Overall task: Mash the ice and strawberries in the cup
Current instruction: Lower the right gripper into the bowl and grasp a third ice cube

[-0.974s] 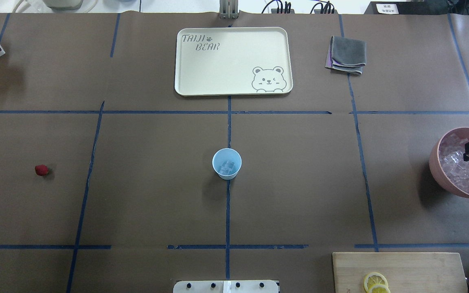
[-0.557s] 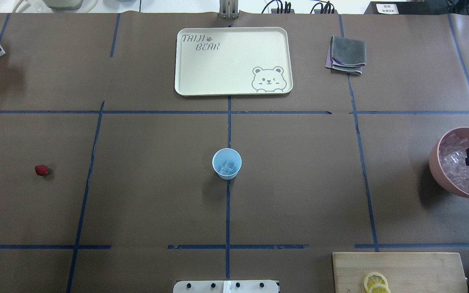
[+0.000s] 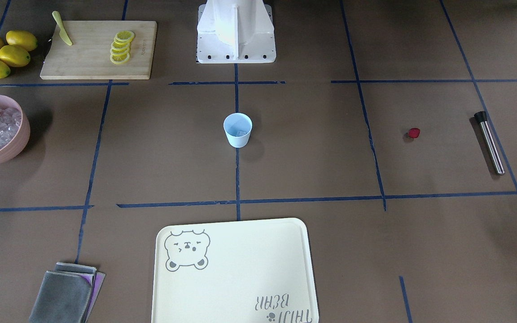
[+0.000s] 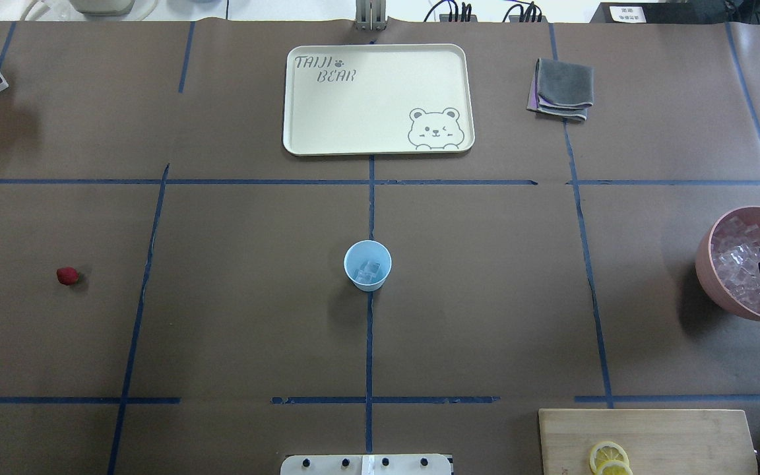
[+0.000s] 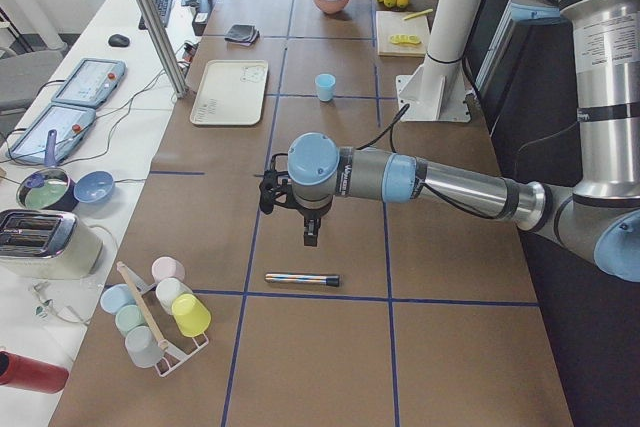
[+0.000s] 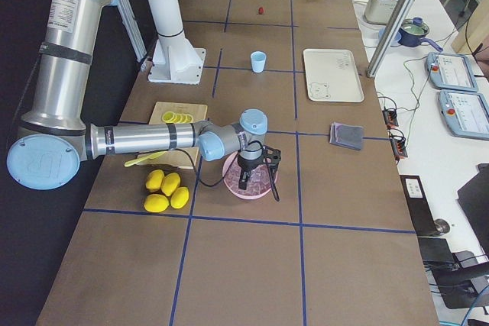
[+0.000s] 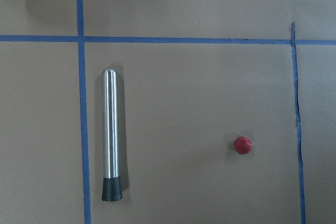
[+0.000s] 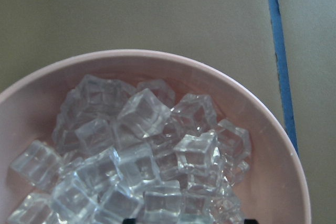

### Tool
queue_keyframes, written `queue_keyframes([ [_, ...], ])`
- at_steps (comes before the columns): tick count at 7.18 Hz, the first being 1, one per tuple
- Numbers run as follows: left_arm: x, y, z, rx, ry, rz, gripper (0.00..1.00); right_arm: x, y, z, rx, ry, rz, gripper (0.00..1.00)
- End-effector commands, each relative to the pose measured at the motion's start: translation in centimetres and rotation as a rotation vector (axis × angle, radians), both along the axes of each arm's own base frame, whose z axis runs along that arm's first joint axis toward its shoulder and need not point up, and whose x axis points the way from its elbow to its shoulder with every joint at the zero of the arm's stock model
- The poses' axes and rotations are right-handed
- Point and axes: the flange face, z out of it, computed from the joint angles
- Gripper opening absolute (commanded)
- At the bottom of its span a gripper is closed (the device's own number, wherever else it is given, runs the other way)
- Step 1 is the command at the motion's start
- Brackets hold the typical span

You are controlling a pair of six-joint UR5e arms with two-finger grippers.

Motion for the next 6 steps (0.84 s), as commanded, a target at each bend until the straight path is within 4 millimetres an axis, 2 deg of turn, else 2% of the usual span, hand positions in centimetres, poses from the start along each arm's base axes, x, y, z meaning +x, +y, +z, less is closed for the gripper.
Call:
queue_keyframes([
  [1, 0.01, 0.01, -0.08, 0.002, 0.001, 0.0, 1.0, -0.08, 0.05, 0.03, -0.003, -0.002, -0.003, 0.58],
  [3, 0.06, 0.02, -0.34, 0.005, 0.012, 0.0, 1.0, -0.34, 0.14, 0.02, -0.005, -0.003, -0.008, 0.53],
  [4, 0.07, 0.02, -0.35, 0.005, 0.013, 0.001, 1.0, -0.41, 0.17, 0.09, -0.007, -0.004, -0.01, 0.47],
  [5, 0.07, 0.02, -0.35, 0.005, 0.013, 0.001, 1.0, -0.47, 0.18, 0.02, -0.006, -0.005, -0.012, 0.34],
  [6, 0.07, 0.03, -0.43, 0.006, 0.013, 0.001, 1.0, -0.61, 0.29, -0.18, -0.012, -0.024, -0.02, 0.12],
])
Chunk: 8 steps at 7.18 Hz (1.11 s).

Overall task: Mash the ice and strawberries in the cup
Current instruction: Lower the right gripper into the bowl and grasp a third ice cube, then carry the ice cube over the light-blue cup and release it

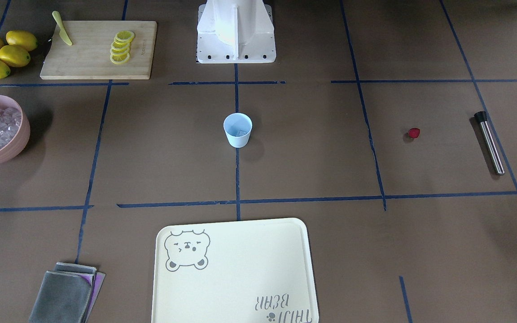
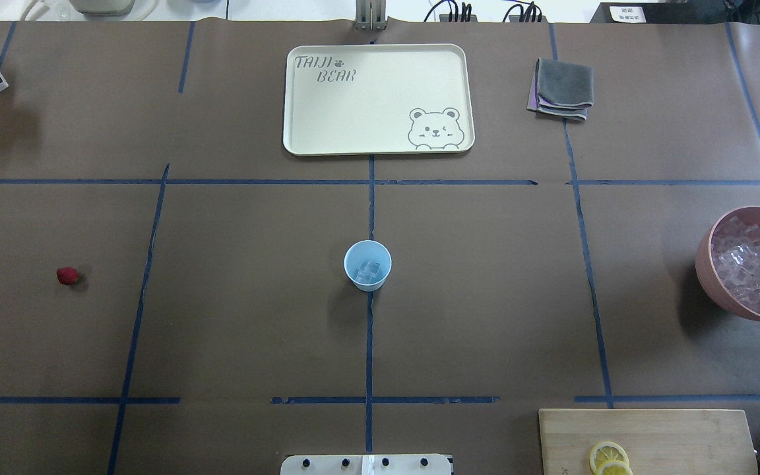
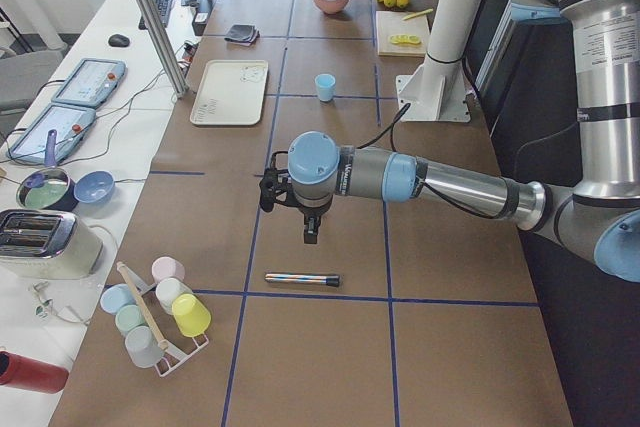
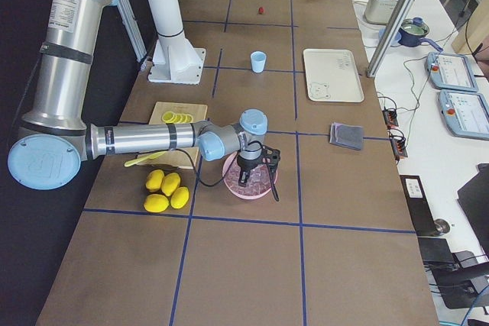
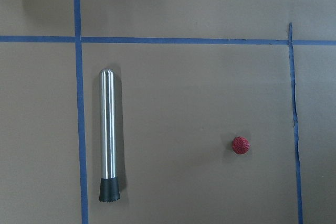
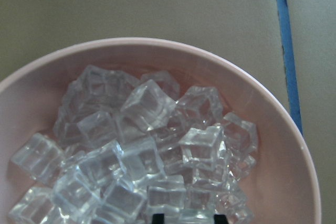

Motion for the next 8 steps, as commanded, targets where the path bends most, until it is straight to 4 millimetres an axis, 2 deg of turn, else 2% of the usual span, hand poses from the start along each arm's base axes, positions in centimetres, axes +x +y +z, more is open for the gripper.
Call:
queue_keyframes([
  [1, 0.0, 0.0, -0.1, 0.001, 0.001, 0.0, 1.0, -0.2, 0.1, -0.3, -0.003, -0.026, -0.016, 0.01],
  [2, 0.0, 0.0, -0.1, 0.001, 0.002, 0.0, 1.0, -0.2, 0.1, -0.7, 0.024, -0.036, -0.042, 0.0],
  [3, 0.0, 0.0, -0.2, 0.003, 0.002, 0.0, 1.0, -0.2, 0.0, -3.3, 0.06, -0.069, -0.043, 0.0],
  [4, 0.0, 0.0, -0.2, 0.003, 0.002, 0.0, 1.0, 0.4, -0.5, -6.8, 0.118, -0.096, -0.025, 0.0],
  [5, 0.0, 0.0, -0.4, 0.007, 0.002, 0.0, 1.0, -0.6, -2.7, -11.1, 0.187, -0.138, -0.013, 0.0],
  [7, 0.0, 0.0, -0.5, 0.009, 0.002, 0.0, 1.0, -3.9, -6.4, -19.8, 0.111, -0.287, 0.12, 0.0],
  [8, 0.0, 0.0, -0.5, 0.01, 0.002, 0.0, 1.0, -7.9, -7.0, -24.7, 0.054, -0.344, 0.16, 0.0],
])
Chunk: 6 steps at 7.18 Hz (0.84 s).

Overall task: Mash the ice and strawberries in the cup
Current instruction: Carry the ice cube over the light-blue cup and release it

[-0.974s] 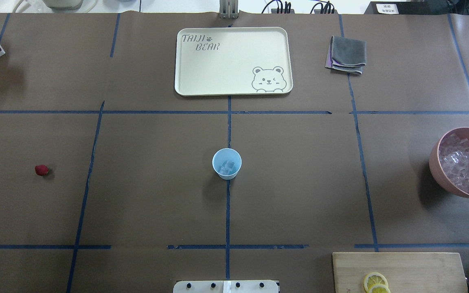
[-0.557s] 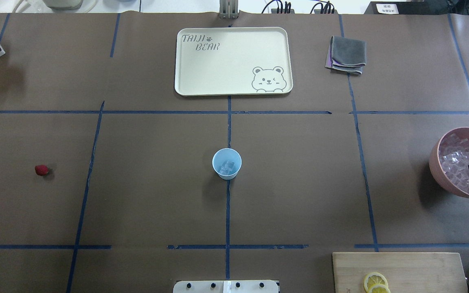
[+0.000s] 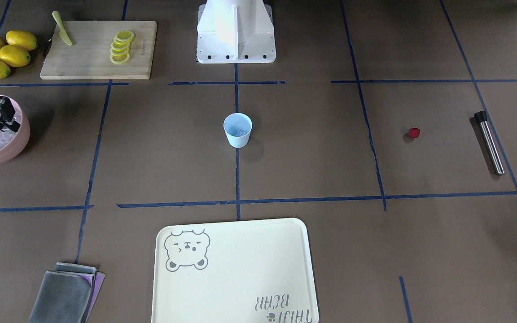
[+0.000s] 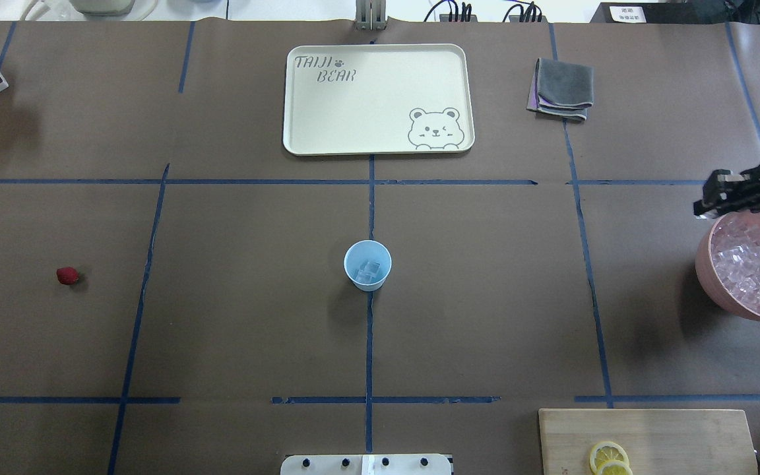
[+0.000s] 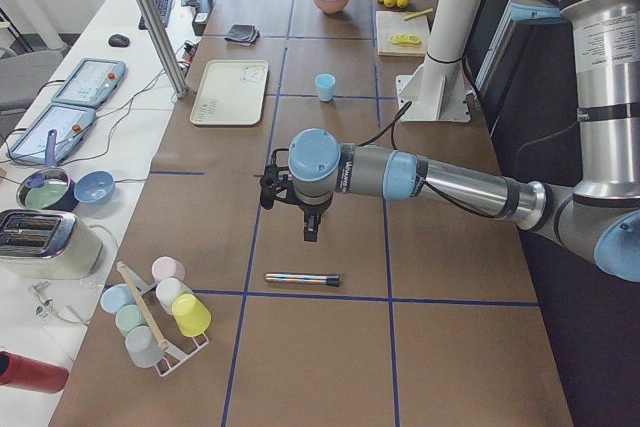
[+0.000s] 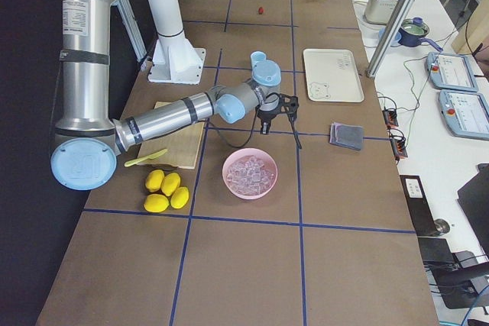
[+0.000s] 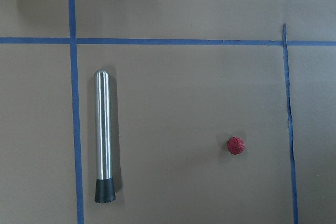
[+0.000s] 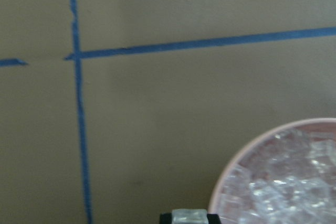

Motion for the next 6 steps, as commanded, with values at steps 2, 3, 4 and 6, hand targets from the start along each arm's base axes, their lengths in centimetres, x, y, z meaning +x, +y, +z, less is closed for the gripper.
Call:
queue_keyframes([
  [2, 0.0, 0.1, -0.7, 0.013, 0.0, -0.001, 1.0, -13.2, -0.1, -16.6, -0.167, -0.199, 0.061, 0.0],
  [3, 0.0, 0.1, -0.8, 0.013, 0.0, -0.002, 1.0, -18.3, 1.7, -20.1, -0.187, -0.216, 0.086, 0.0],
  [4, 0.0, 0.1, -0.8, 0.014, 0.0, -0.001, 1.0, -23.7, 3.2, -22.2, -0.183, -0.21, 0.11, 0.0],
  [6, 0.0, 0.1, -0.8, 0.013, 0.0, -0.002, 1.0, -33.5, 4.2, -25.7, -0.196, -0.187, 0.158, 0.0],
])
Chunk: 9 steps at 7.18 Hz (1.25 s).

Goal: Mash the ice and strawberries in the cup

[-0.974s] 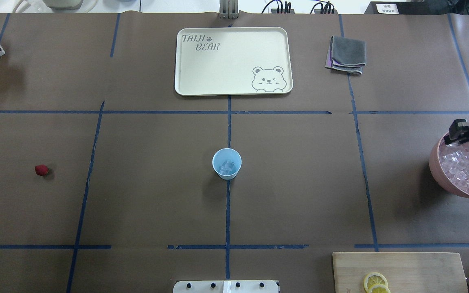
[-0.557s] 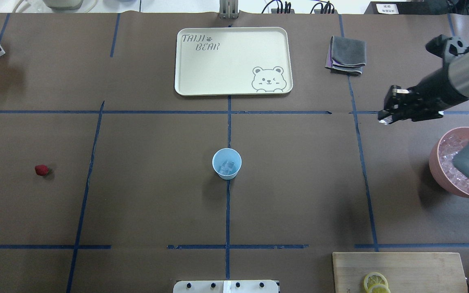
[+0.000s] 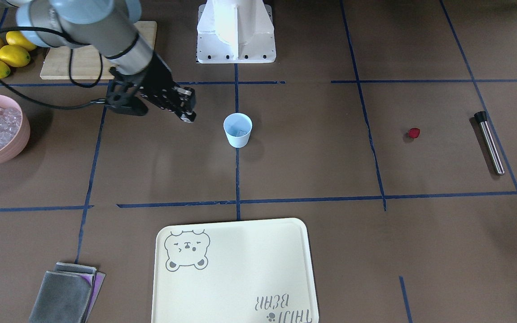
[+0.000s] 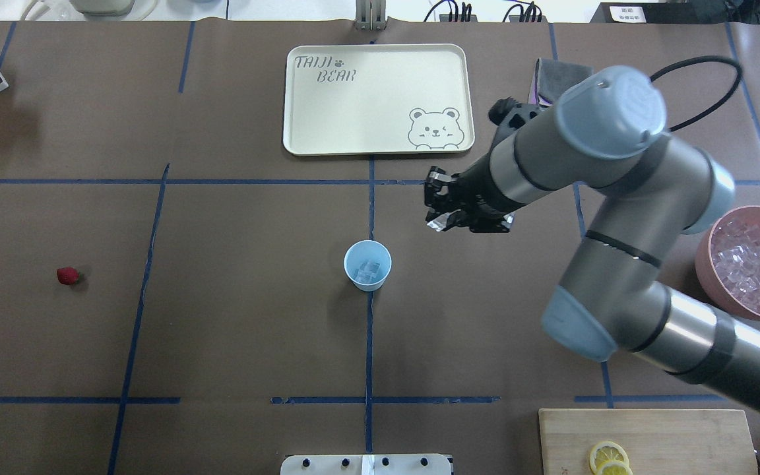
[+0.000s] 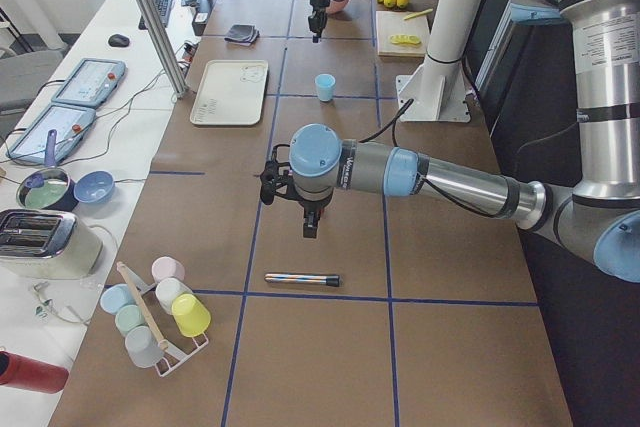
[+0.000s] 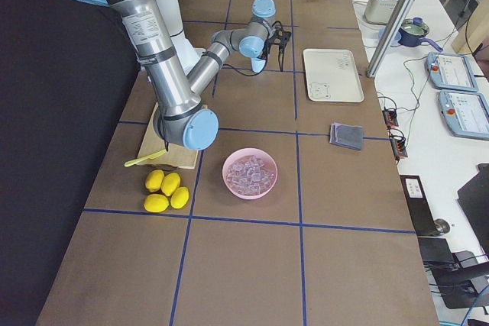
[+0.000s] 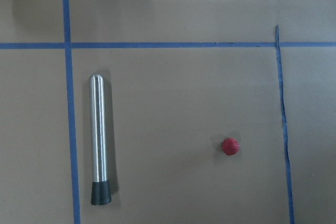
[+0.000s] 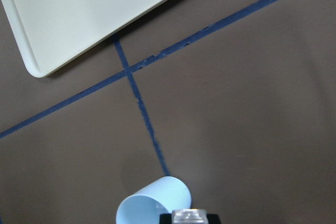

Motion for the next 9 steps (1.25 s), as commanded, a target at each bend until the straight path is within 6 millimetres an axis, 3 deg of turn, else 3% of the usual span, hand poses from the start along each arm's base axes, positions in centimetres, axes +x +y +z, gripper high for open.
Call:
queue_keyframes([
  [1, 0.0, 0.0, 0.0, 0.001, 0.0, 0.0, 1.0, -7.6, 3.2, -2.0, 0.011, 0.023, 0.019, 0.02],
  [3, 0.0, 0.0, 0.0, -0.002, 0.0, -0.001, 1.0, -9.6, 3.4, -2.2, 0.023, 0.04, 0.028, 0.07],
  [4, 0.0, 0.0, 0.0, -0.002, 0.0, -0.001, 1.0, -9.9, 3.4, -1.9, 0.019, 0.047, 0.028, 0.49],
  [5, 0.1, 0.0, 0.1, -0.002, 0.0, 0.002, 1.0, -10.2, 3.2, -1.4, 0.013, 0.056, 0.029, 0.99],
  [7, 0.1, 0.0, 0.0, 0.006, 0.0, 0.006, 1.0, -9.0, 2.7, -1.7, 0.015, 0.048, 0.038, 1.0],
  [8, 0.7, -0.2, -0.3, 0.009, 0.0, 0.018, 1.0, -3.4, 1.5, -0.9, -0.005, 0.031, 0.052, 1.0],
  [9, 2.7, -0.5, -1.1, 0.034, 0.001, 0.056, 1.0, 4.3, -1.2, 3.4, -0.071, 0.039, 0.039, 1.0],
])
